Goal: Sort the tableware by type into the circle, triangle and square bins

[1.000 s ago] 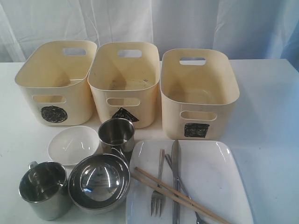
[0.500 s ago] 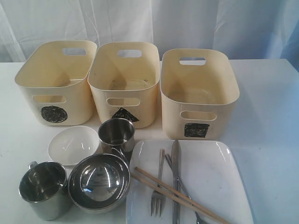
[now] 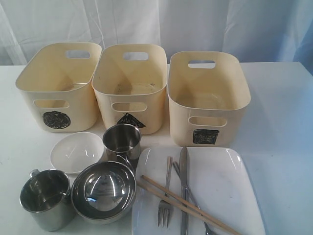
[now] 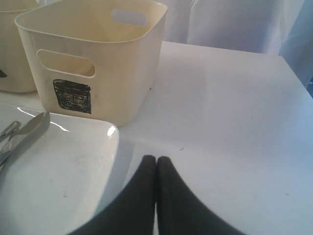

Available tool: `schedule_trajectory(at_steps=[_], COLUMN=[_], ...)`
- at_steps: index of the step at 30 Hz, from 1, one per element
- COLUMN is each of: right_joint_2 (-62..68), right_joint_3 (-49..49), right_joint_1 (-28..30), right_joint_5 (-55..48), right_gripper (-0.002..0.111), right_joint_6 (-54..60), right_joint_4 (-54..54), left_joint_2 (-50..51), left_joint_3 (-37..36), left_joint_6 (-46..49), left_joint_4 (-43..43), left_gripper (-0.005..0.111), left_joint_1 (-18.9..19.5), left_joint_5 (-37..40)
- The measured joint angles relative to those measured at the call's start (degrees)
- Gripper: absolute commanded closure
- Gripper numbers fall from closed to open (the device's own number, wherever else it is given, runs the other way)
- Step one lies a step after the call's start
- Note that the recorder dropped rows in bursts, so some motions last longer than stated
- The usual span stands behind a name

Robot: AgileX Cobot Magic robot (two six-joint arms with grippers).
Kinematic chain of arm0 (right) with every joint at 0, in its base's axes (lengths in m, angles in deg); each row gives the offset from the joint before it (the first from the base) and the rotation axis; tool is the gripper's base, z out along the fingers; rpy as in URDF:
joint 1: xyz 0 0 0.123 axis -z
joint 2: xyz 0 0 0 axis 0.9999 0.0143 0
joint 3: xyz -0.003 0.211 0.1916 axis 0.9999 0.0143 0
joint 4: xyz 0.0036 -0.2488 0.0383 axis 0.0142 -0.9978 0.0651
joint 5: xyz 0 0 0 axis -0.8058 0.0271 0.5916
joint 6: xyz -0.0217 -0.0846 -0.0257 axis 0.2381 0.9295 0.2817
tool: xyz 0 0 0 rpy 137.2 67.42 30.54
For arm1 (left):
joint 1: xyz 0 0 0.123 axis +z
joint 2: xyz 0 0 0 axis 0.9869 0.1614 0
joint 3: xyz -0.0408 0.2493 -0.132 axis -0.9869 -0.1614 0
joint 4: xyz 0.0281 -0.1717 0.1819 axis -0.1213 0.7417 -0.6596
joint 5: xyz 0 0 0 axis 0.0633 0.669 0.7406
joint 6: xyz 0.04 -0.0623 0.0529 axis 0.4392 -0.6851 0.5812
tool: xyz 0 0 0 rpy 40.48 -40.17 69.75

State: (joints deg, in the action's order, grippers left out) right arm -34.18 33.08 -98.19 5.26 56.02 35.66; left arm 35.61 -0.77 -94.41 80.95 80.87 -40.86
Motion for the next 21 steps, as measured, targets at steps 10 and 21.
schedule_trajectory(at_steps=[10, 21], right_joint_2=[0.00, 0.00], right_joint_3=[0.00, 0.00], right_joint_1=[0.00, 0.00], right_joint_5=[0.00, 0.00], right_gripper=[0.108, 0.108], right_joint_6=[0.00, 0.00], right_joint_4=[0.00, 0.00], left_joint_2=[-0.09, 17.69], left_joint_3=[0.92, 14.83], left_joint_6=[-16.11, -31.42], left_joint_4=[-15.05, -46.37], left_gripper=[0.107, 0.107], left_joint_1=[0.00, 0.00], left_joint_5=[-1.68, -3.74])
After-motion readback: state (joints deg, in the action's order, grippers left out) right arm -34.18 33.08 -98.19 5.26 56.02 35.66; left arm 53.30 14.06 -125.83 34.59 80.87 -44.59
